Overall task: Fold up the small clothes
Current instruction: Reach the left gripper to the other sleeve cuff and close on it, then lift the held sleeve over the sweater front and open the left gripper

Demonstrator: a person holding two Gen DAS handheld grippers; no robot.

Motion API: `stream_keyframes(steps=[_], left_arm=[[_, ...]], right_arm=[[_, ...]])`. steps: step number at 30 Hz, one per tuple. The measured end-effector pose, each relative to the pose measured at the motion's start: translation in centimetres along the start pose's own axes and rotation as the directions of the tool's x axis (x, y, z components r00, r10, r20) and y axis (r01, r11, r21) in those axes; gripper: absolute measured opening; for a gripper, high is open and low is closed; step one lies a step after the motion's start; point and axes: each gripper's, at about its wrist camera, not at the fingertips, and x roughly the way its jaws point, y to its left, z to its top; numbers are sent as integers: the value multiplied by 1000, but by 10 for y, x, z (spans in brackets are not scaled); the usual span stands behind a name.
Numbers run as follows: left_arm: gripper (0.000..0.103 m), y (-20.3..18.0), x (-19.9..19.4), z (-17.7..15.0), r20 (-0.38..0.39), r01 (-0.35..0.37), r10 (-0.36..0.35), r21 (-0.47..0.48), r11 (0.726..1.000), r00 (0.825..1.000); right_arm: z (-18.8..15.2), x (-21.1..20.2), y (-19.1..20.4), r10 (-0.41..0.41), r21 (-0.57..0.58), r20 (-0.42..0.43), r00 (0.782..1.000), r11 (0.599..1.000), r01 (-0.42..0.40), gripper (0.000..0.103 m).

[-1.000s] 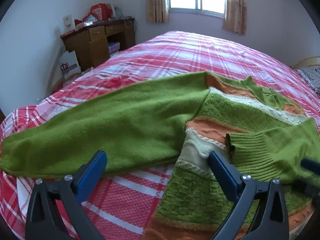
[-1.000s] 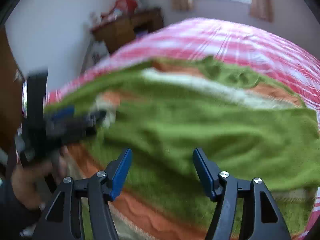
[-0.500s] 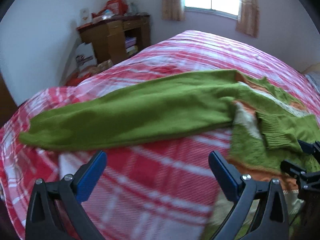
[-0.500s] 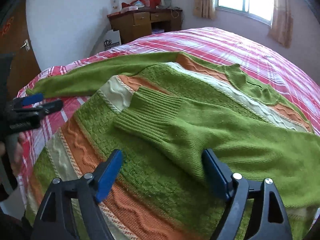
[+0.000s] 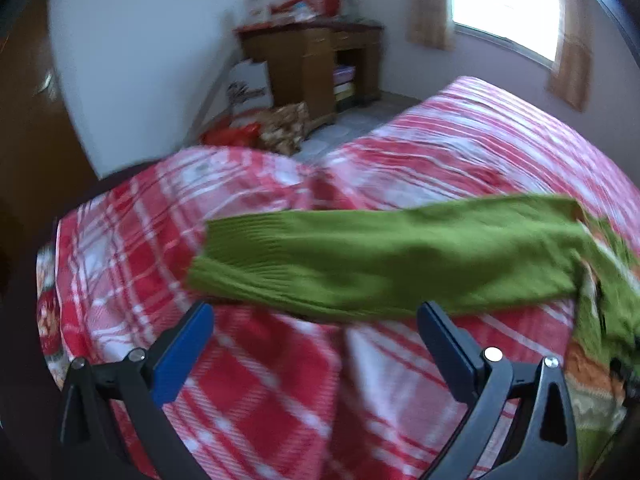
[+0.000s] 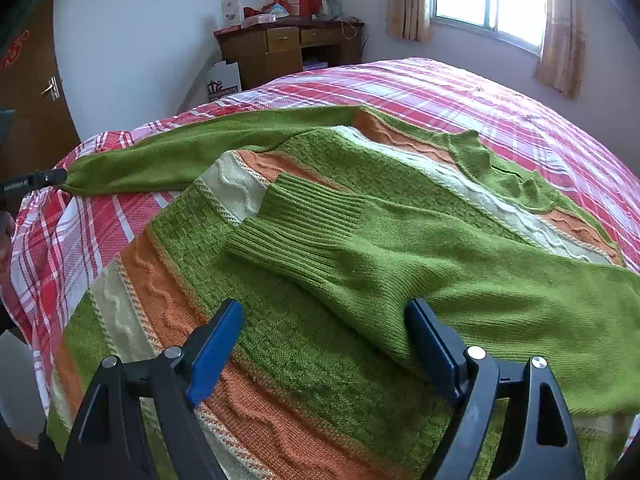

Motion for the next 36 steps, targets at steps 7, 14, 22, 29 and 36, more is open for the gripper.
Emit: stream_keyframes(steps=[7,14,22,29,36], left_arm=[[97,49,20,6,-55,20,-32,-213,977,998],[89,56,35,13,-78,94,-123,-306,948,989],[79,78,47,13,-67,169,-227,-471,866,972],[59,84,56,13,-44,196,-256,-521,830,966],[8,87,44,20,-21,178,-211,-458,871,977]], right_arm=[[0,0,0,0,0,1,1000,1000,0,85],[0,0,0,0,-2,2,1000,1000,0,85],[0,0,0,0,-2,5,1000,1000,0,85],[0,0,0,-3,-3,6,1000,1000,3,85],[0,0,0,-5,-4,8,1000,1000,5,85]])
